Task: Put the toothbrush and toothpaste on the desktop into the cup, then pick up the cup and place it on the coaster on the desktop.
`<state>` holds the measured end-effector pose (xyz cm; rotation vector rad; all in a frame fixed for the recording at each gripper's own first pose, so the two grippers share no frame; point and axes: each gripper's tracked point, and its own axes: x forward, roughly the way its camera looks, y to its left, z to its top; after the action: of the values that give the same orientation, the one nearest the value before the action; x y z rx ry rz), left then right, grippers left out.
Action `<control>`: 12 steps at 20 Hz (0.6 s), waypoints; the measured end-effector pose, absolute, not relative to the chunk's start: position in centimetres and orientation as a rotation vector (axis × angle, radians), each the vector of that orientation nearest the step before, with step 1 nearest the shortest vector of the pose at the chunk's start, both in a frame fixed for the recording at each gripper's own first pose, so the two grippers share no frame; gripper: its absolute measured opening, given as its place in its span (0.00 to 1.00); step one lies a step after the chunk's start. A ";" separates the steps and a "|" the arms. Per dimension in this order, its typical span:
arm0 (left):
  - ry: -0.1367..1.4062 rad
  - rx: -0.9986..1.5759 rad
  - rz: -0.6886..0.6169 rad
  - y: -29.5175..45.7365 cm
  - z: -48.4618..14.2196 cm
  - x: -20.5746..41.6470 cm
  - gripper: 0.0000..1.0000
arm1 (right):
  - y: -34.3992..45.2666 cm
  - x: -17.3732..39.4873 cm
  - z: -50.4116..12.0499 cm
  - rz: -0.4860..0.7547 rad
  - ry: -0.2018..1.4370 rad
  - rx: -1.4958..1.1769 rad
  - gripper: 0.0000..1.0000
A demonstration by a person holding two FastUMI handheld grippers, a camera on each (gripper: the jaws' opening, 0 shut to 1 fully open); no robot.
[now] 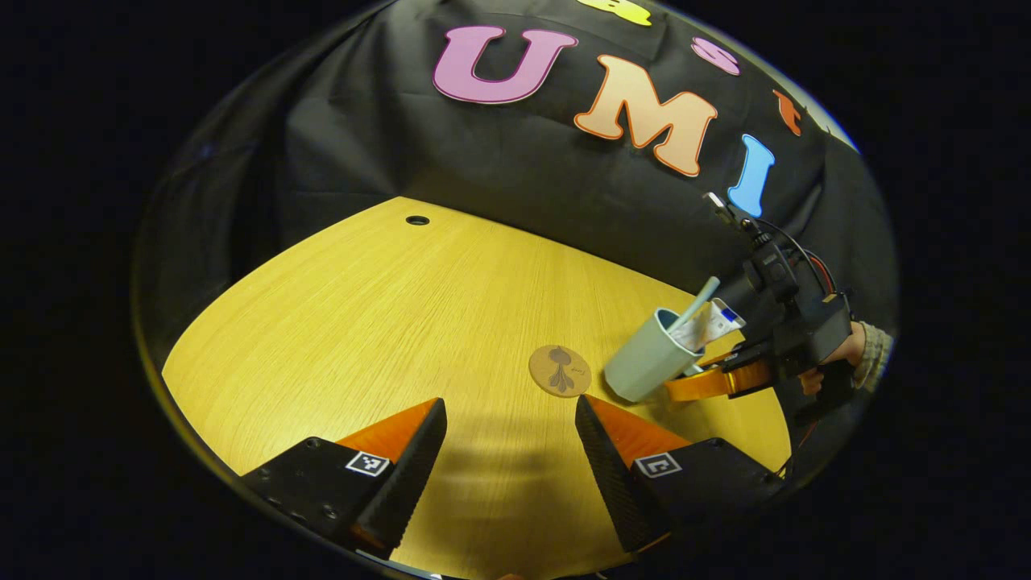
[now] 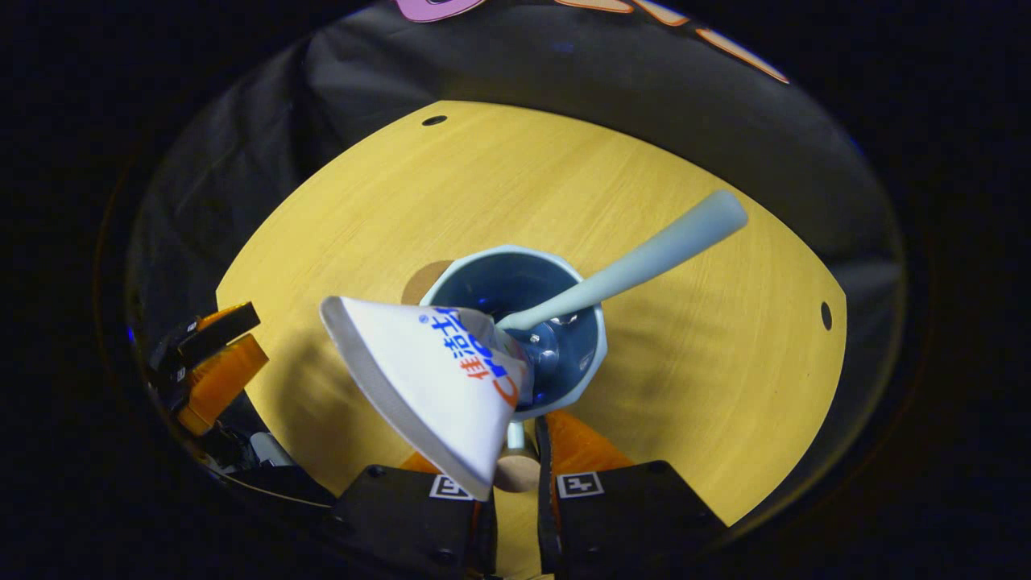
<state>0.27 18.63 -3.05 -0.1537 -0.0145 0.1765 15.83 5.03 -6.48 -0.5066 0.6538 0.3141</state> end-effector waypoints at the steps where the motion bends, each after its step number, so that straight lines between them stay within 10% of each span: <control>1: -0.012 -0.162 0.171 18.6 -3.2 0.3 0.94 | 5.0 15.7 -6.4 0.325 0.653 -0.509 0.23; 12: 0.035 -0.200 0.205 20.8 -4.7 -0.6 0.94 | 4.9 15.9 -5.9 0.376 0.668 -0.572 0.23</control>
<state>-0.63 20.80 -4.75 -0.2003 0.0348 0.2050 15.86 4.94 -5.87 -0.5722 0.6682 0.3758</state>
